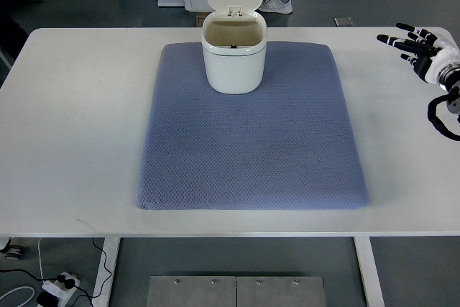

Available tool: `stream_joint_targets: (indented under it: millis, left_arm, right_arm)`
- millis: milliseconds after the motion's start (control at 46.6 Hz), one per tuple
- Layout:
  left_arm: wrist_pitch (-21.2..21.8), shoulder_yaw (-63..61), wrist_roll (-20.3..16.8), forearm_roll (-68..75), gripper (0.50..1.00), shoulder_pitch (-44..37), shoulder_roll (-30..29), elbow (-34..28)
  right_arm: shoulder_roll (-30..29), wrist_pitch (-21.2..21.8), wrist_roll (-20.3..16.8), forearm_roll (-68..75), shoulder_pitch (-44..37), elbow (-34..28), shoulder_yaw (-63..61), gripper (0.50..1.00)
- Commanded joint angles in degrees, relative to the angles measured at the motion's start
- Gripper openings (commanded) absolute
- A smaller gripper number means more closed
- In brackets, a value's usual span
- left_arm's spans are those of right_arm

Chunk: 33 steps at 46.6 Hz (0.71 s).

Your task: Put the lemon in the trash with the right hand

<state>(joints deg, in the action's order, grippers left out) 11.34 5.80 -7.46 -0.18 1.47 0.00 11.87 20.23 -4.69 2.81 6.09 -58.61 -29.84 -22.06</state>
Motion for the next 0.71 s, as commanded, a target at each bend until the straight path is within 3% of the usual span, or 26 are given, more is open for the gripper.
stream_joint_targets:
  millis: [0, 236, 686]
  left_arm:
    - [0.0, 0.0, 0.0, 0.0, 1.000, 0.0, 0.0, 0.0]
    - [0.0, 0.0, 0.0, 0.0, 1.000, 0.0, 0.0, 0.0]
    - [0.0, 0.0, 0.0, 0.0, 1.000, -0.1, 0.0, 0.0]
  right_arm:
    - [-2.1, -0.1, -0.8, 1.9, 0.3, 0.2, -2.7, 1.000]
    - [-6.1, -0.7, -1.9, 2.5, 0.9, 0.9, -11.3, 1.000]
    - [-6.9, -1.3, -1.4, 2.4, 3.2, 0.9, -11.5, 1.000]
